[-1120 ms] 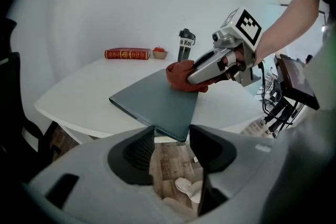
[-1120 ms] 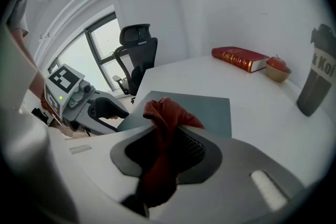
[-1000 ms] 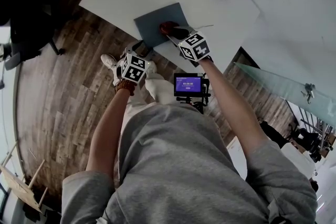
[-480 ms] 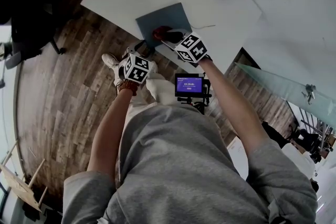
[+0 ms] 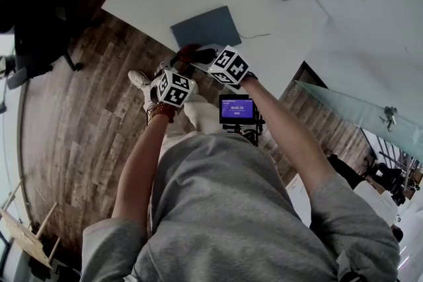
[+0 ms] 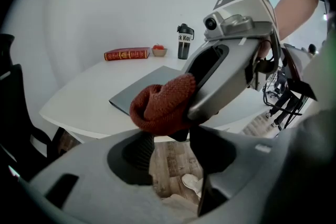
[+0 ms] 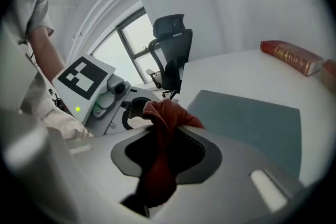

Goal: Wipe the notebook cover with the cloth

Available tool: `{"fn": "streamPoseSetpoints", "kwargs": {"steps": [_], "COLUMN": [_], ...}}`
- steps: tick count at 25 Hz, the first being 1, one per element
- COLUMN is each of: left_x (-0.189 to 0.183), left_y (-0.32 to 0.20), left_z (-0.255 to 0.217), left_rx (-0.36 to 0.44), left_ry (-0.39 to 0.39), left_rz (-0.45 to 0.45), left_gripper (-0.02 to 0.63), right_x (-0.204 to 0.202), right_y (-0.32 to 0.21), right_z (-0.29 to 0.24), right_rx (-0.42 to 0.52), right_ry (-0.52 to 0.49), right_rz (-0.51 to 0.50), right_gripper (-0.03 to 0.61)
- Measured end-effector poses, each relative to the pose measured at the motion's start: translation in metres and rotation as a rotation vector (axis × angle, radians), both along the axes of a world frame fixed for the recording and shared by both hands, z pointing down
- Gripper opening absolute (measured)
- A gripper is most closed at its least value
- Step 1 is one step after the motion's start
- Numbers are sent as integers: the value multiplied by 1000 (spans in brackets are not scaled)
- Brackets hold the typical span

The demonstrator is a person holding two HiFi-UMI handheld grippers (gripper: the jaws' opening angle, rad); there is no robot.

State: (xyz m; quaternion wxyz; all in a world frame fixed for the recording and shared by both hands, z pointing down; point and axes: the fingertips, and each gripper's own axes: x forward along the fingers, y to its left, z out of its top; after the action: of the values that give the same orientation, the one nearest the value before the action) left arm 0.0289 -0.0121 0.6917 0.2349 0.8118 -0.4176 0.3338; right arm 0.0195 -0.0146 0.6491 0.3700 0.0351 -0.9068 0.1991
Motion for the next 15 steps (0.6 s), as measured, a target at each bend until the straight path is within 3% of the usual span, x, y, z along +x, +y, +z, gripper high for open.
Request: {"fn": "streamPoseSetpoints", "kwargs": {"steps": [3,6,8,12,15], "left_x": [0,1,2,5,-5], "left_y": [0,2,5,8,6], "left_z": [0,0,-1,-21,-39], "left_rx": [-4,-6,-8,63,153], "left_ry": [-1,-14,-10,83,133], "left_rz": [7,34,66,140,174], "left_gripper": [209,208,239,285,281], "right_x": [-3,-3,-3,18,57], "right_y": [0,2,-2,-55,-106], "right_z": [0,-11,-26,-58,-62], "right_rx": [-53,-169,-180,-39,116], "right_ry": [-33,-119,-188,-290,-256], "right_rz": [13,15,16,205,395], "right_gripper": [109,112,117,120,121]}}
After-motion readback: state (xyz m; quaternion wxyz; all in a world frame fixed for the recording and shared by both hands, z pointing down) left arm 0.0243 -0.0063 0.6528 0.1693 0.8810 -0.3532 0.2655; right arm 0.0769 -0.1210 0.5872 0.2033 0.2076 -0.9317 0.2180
